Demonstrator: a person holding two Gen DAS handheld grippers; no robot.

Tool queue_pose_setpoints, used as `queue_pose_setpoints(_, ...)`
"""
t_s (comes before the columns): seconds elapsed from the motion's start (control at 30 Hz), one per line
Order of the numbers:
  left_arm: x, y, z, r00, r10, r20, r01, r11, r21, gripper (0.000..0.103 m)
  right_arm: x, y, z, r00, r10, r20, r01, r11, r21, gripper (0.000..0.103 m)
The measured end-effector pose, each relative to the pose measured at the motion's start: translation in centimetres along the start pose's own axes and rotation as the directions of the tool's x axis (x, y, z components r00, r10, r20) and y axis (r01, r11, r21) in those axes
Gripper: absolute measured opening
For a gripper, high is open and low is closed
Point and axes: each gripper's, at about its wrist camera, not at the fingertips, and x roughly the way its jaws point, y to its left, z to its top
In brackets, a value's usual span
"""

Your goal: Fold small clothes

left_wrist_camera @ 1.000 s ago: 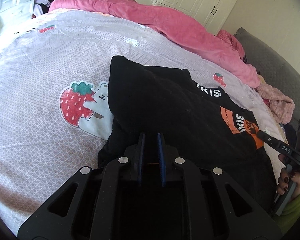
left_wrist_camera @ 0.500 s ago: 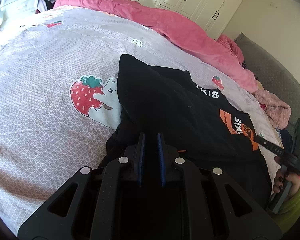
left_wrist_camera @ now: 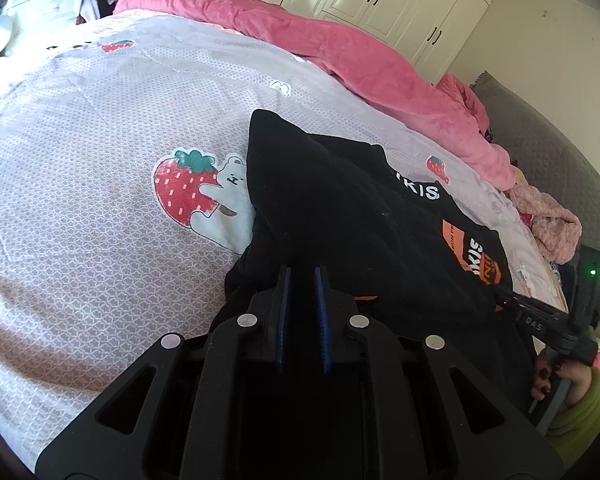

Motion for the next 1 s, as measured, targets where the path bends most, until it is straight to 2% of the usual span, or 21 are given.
queue_pose_setpoints(0.27, -0.4, 0.1, 0.0, 1.0, 0.008, 0.002, -0.008, 1.0, 0.003, 0.007, -0.8, -1.0, 0.0, 0.999, 0.047, 0.011, -0.048, 0.997, 0.06, 0.024)
queue_pose_setpoints(0.3, -0.5, 0.1, 0.0, 1.0, 0.009, 0.002, -0.009, 1.0, 0.002, 0.009, -1.0, -1.0, 0.1, 0.999, 0.049, 0.015, -0.05, 0.997, 0.061, 0.026)
queue_pose_setpoints(0.37, -0.7, 0.1, 0.0, 1.0, 0.017, 0.004, -0.017, 1.0, 0.003, 0.01, -1.5, -0.9, 0.2, 0.998, 0.049, 0.029, -0.051, 0.997, 0.061, 0.037)
queue_pose_setpoints(0.5, -1.5, -0.2, 0.0, 1.0, 0.02, 0.016, -0.02, 1.0, 0.01, 0.017, -2.4, -0.7, 0.2, 0.997, 0.062, 0.05, -0.065, 0.996, 0.059, 0.039)
queue_pose_setpoints(0.63, -2.3, -0.8, 0.1, 0.999, 0.028, 0.032, -0.028, 0.999, 0.028, 0.023, -2.9, -0.4, 0.3, 0.995, 0.077, 0.063, -0.081, 0.995, 0.062, 0.051)
queue_pose_setpoints(0.73, -2.9, -1.0, 0.2, 0.999, 0.025, 0.041, -0.027, 0.999, 0.032, 0.028, -3.3, -0.1, 0.3, 0.994, 0.088, 0.069, -0.092, 0.994, 0.059, 0.056)
queue_pose_setpoints(0.77, -3.1, -1.1, 0.2, 0.999, 0.025, 0.043, -0.026, 0.999, 0.032, 0.032, -3.5, 0.0, 0.3, 0.993, 0.09, 0.072, -0.094, 0.994, 0.059, 0.061)
queue_pose_setpoints(0.9, -3.7, -1.1, 0.3, 0.998, 0.028, 0.053, -0.03, 0.999, 0.032, 0.045, -4.1, 0.3, 0.4, 0.991, 0.104, 0.087, -0.11, 0.992, 0.058, 0.065)
queue_pose_setpoints(0.93, -3.9, -1.1, 0.3, 0.998, 0.029, 0.057, -0.031, 0.999, 0.032, 0.048, -4.3, 0.3, 0.5, 0.99, 0.106, 0.092, -0.112, 0.992, 0.058, 0.069)
queue_pose_setpoints(1.0, -4.2, -1.2, 0.4, 0.997, 0.034, 0.063, -0.036, 0.999, 0.033, 0.064, -4.6, 0.4, 0.5, 0.988, 0.113, 0.101, -0.12, 0.991, 0.062, 0.073)
